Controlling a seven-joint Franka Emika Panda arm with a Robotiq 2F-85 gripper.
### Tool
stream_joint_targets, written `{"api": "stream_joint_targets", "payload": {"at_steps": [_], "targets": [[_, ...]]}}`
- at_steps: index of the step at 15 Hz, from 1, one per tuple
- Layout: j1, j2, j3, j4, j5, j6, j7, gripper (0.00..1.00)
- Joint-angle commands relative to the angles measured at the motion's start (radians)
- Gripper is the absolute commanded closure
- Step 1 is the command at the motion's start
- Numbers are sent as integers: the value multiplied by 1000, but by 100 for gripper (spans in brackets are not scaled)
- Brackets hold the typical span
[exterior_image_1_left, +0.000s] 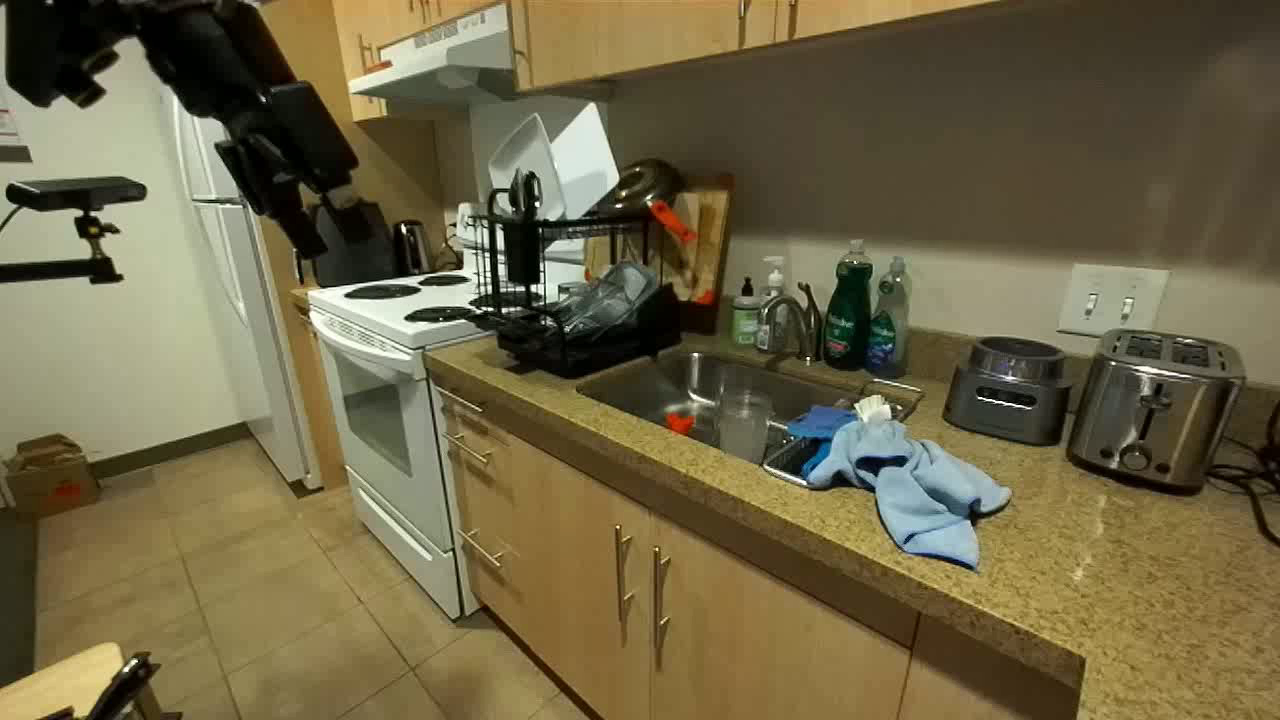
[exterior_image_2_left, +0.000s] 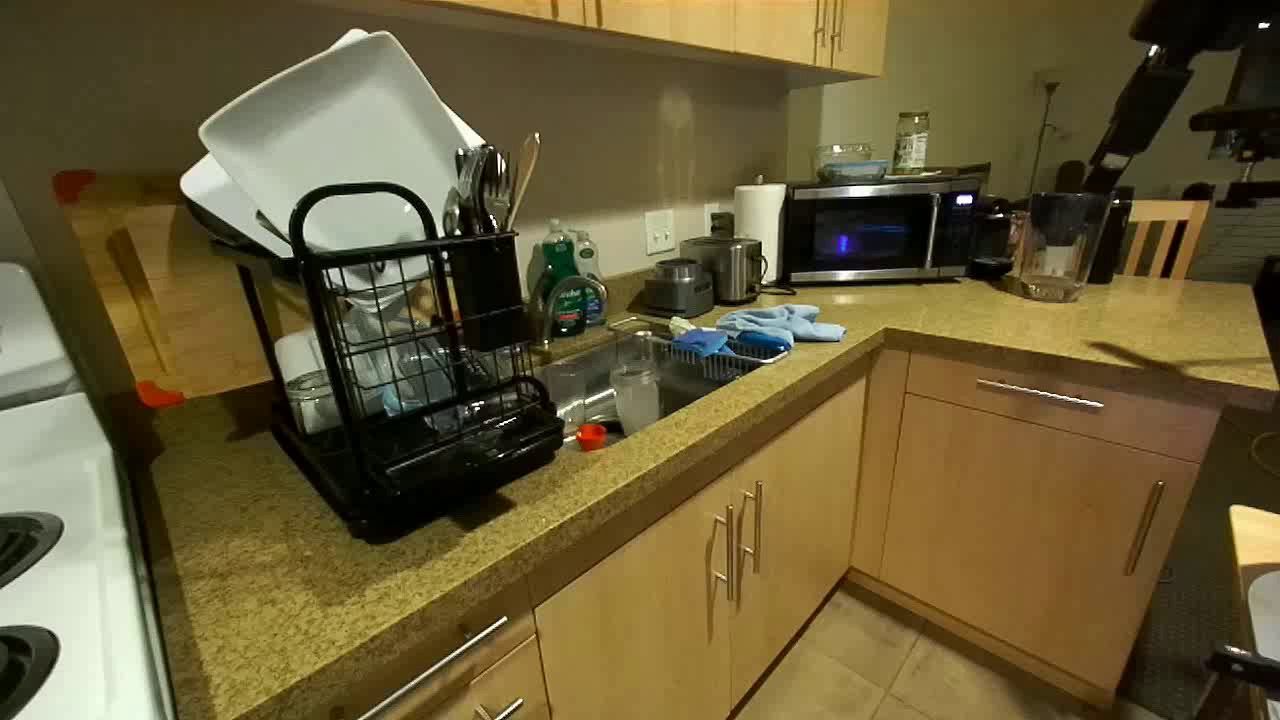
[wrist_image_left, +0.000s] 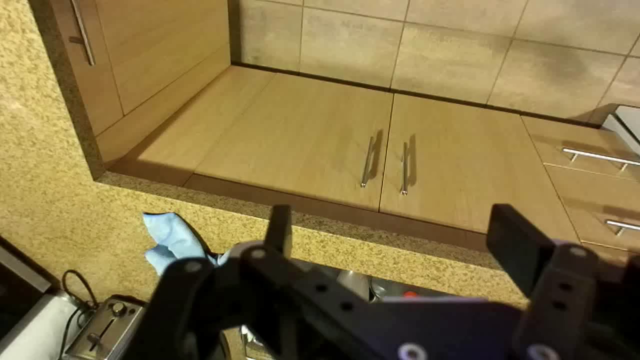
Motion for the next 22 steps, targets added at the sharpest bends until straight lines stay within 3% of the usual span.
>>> {"api": "stream_joint_targets", "payload": {"at_steps": [1,19,22], "targets": [[13,2,-8,2,-9,-3,8,0],[13,2,-8,2,-9,-3,8,0],[9,50,-3,-4,-4,17,26,0]]}}
